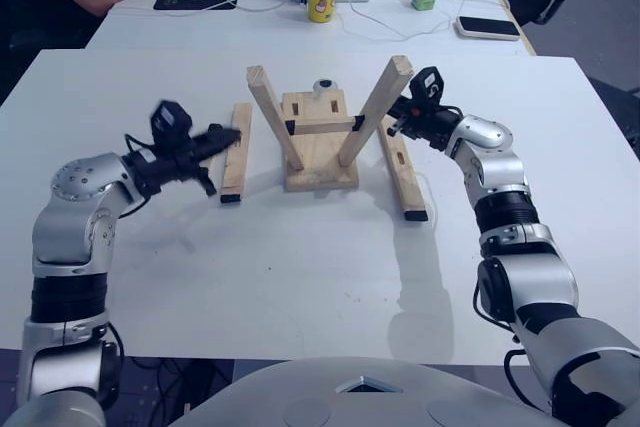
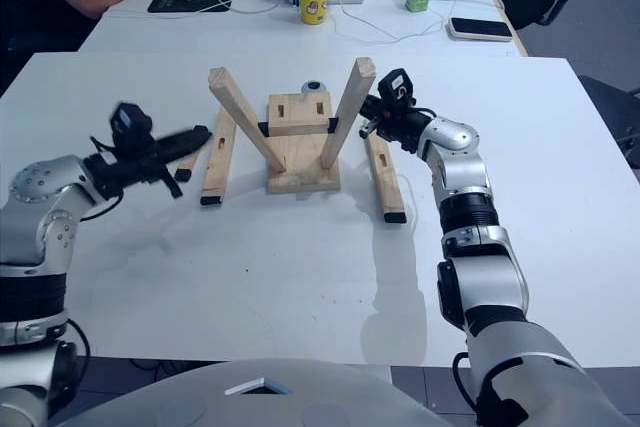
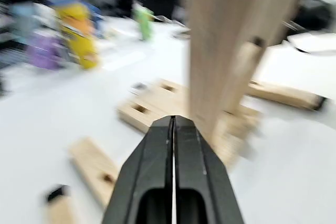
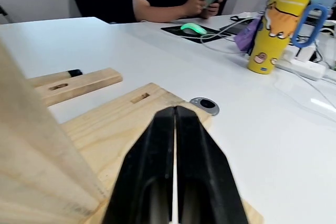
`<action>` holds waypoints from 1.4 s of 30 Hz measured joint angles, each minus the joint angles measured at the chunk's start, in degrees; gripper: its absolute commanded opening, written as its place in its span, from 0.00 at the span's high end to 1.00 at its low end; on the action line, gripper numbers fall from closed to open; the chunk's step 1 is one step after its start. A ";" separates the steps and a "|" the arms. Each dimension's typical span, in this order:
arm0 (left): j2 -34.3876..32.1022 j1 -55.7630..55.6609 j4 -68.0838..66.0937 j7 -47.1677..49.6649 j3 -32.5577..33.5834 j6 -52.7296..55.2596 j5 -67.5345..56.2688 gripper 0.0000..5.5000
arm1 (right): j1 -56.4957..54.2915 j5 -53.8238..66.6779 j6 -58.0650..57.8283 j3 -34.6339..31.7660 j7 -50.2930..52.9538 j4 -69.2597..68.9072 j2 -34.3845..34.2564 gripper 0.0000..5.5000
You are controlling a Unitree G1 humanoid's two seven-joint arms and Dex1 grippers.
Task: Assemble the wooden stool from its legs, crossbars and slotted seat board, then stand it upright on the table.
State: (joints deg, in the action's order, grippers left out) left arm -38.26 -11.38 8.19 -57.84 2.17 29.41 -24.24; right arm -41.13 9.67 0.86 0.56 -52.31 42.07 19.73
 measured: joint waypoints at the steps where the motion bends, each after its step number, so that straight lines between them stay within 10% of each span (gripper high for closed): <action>1: -0.40 1.57 0.00 -1.57 -4.45 0.36 1.78 0.99 | -0.17 0.01 0.64 0.43 -2.66 0.41 0.03 1.00; 10: 5.29 -1.74 -8.59 9.11 -22.18 -9.81 22.86 0.99 | -0.17 -0.12 1.59 3.00 -8.77 0.31 -2.10 1.00; 42: 8.23 -5.44 -4.58 21.93 -21.15 0.65 36.19 0.99 | 1.76 -1.93 0.40 8.84 -5.23 -7.44 -11.00 1.00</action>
State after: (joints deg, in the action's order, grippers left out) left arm -30.02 -16.82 3.62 -35.91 -18.98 30.06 11.95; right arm -39.37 7.75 1.26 9.40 -57.54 34.62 8.73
